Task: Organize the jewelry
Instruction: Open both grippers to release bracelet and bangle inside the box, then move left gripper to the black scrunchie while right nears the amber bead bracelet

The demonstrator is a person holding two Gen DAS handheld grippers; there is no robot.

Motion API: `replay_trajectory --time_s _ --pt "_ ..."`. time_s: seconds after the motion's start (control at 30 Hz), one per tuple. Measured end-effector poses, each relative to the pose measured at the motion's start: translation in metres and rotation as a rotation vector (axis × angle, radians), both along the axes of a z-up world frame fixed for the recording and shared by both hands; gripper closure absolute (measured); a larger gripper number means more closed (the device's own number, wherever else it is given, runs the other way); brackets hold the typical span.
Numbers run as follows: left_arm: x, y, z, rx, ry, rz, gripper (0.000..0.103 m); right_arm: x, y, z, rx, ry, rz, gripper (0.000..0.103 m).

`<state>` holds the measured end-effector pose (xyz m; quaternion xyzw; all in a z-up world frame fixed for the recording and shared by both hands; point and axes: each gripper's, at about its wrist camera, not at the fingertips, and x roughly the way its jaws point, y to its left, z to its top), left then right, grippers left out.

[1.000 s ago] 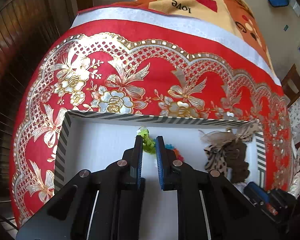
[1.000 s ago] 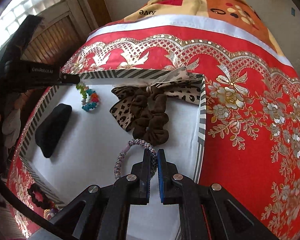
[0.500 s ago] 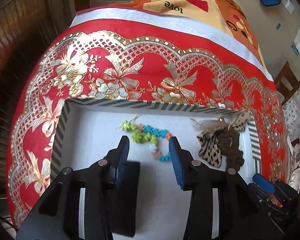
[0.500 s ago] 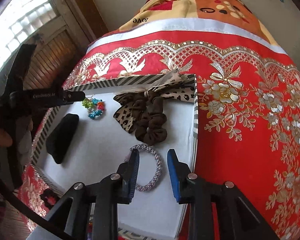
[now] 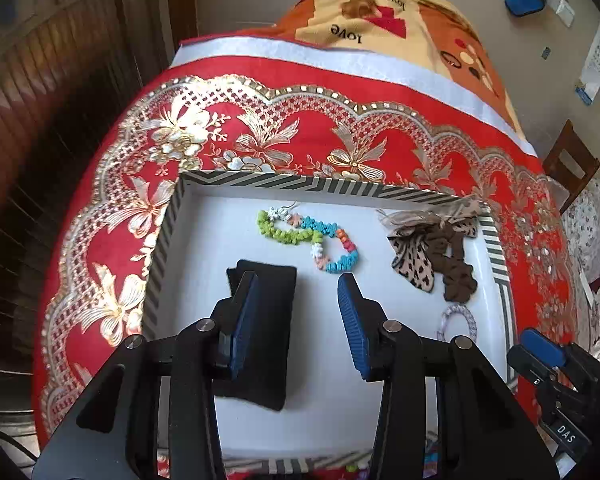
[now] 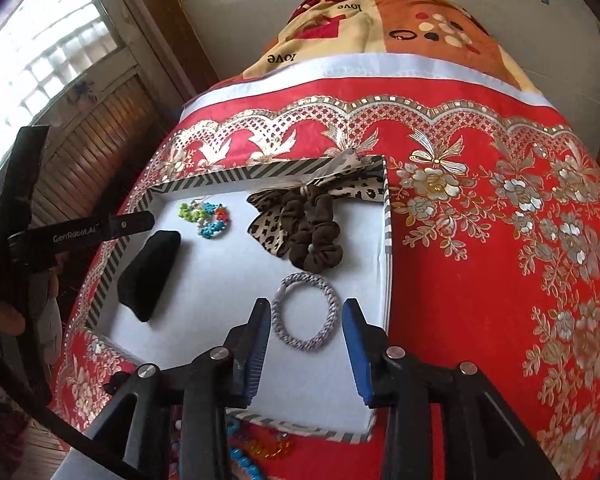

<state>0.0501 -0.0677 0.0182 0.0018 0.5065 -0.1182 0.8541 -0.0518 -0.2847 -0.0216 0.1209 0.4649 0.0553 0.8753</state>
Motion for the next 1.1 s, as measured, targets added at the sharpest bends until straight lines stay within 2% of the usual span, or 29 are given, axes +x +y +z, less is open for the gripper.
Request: replay_trajectory --time_s 0.13,0.37,0.8,1.1 --pt "-0.017 0.006 0.009 0.006 -0.023 -0.002 0.063 -0.009 0.008 0.005 -0.012 -0.002 0.004 0.062" --pt "-0.049 0.023 0.017 0.005 -0.043 0.010 0.062 -0.030 0.023 0.017 -0.025 -0.017 0.006 0.062" --pt "-0.112 0.052 0.020 -0.005 -0.046 0.010 0.062 -0.076 0.047 0.024 -0.043 -0.018 -0.002 0.060" --pt "-0.152 0.074 0.017 -0.041 -0.010 -0.018 0.059 -0.122 0.053 0.028 -0.055 -0.021 -0.021 0.054"
